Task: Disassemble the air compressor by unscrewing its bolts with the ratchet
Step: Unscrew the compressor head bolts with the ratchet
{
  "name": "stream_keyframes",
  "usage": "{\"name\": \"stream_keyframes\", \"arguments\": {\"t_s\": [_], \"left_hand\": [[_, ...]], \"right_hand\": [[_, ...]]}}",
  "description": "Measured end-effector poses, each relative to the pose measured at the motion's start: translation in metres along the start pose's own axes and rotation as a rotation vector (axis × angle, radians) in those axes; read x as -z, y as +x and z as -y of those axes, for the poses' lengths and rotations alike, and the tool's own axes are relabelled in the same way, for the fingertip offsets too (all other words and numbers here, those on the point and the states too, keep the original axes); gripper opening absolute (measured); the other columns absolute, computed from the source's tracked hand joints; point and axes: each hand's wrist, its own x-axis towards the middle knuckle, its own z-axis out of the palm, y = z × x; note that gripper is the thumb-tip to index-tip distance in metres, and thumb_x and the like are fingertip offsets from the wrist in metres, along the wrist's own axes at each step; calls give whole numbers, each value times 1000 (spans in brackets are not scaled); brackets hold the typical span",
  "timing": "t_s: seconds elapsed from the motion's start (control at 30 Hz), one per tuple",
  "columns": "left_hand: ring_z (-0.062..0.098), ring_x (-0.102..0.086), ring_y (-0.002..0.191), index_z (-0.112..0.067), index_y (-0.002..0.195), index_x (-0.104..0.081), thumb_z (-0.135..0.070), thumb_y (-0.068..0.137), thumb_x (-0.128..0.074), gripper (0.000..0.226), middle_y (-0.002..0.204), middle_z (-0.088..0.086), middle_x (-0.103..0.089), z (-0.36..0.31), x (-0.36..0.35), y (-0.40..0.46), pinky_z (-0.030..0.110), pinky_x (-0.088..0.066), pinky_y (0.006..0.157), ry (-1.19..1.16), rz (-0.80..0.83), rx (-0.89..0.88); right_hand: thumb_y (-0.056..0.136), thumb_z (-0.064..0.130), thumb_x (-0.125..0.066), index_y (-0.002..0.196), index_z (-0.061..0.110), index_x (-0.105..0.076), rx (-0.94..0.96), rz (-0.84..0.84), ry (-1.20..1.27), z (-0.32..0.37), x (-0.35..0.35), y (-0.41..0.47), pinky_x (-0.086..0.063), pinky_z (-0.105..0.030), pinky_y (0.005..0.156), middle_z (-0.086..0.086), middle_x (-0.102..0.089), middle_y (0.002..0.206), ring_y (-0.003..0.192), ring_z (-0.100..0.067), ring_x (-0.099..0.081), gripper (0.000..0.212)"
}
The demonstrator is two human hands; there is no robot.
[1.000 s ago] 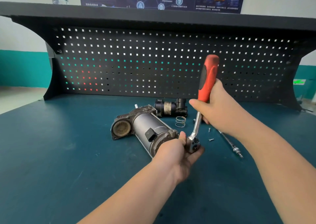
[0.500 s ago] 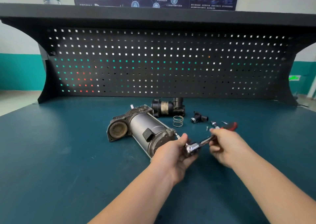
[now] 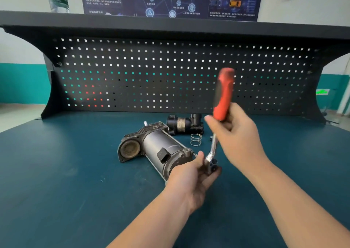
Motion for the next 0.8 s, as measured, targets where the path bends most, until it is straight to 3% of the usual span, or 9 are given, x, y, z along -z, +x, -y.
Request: {"name": "stream_keyframes", "arguments": {"t_s": [0.1, 0.2, 0.27, 0.33, 0.43, 0.5, 0.57, 0.67, 0.8], "left_hand": [[22, -68, 69, 1, 87, -67, 4, 89, -50, 17, 81, 15, -70, 0, 3, 0, 33, -60, 60, 125, 78, -22], [21, -67, 66, -1, 85, -66, 4, 89, -49, 18, 76, 13, -69, -1, 4, 2, 32, -60, 59, 177, 77, -20], [24, -66, 66, 0, 87, -63, -4, 92, -54, 11, 74, 13, -68, -1, 3, 4, 33, -59, 56, 155, 51, 3], [26, -65, 68, 1, 85, -61, -10, 92, -56, 14, 71, 14, -68, 0, 2, 5, 33, -59, 55, 146, 17, 19], [25, -64, 71, 1, 82, -60, -11, 93, -56, 17, 68, 12, -67, 1, 3, 6, 34, -58, 61, 156, 12, 20], [25, -63, 73, 2, 84, -60, -11, 92, -56, 16, 71, 12, -66, 2, 4, 7, 36, -56, 65, 159, -2, 9], [26, -63, 72, 4, 87, -60, -11, 93, -55, 17, 72, 14, -66, 3, 3, 6, 38, -57, 61, 142, -11, 1], [25, -62, 65, 5, 82, -58, -6, 94, -52, 17, 62, 14, -64, 2, 1, 6, 36, -59, 52, 58, 2, -17], [22, -64, 79, -4, 92, -65, 0, 91, -47, 19, 88, 13, -66, 1, 5, 4, 35, -56, 74, 162, 120, -63]], "right_hand": [[83, 27, -68, 94, 20, -58, 384, 175, -243, 12, -15, -13, -35, -11, 58, 19, -46, 65, 62, 3, -46, 16], [86, 28, -65, 91, 19, -56, 373, 75, -280, 6, -18, -18, -32, -10, 55, 22, -41, 62, 59, 3, -44, 14], [88, 33, -62, 79, 24, -49, 136, -92, -227, -5, -11, -11, -33, -11, 51, 16, -45, 55, 52, 2, -46, 18], [91, 32, -58, 73, 21, -48, -262, -212, -148, -24, 0, -3, -34, -16, 44, 8, -52, 54, 45, -3, -47, 24], [97, 19, -52, 74, 9, -46, -906, -277, 352, -51, 8, -7, -22, -15, 29, -8, -52, 58, 42, -13, -41, 26], [97, 16, -52, 76, 7, -46, -978, -267, 418, -55, 7, -10, -21, -13, 27, -9, -53, 61, 40, -11, -42, 23], [94, 22, -56, 74, 9, -49, -718, -244, 241, -49, 4, -8, -30, -18, 30, -8, -54, 57, 34, -7, -45, 25], [86, 37, -61, 78, 21, -53, -132, -178, -12, -18, -2, -6, -42, -21, 44, -1, -57, 58, 43, -8, -51, 20], [86, 30, -62, 96, 16, -58, 448, 51, -239, 3, -22, -24, -31, 2, 64, 23, -38, 64, 62, 3, -39, 18]]}}
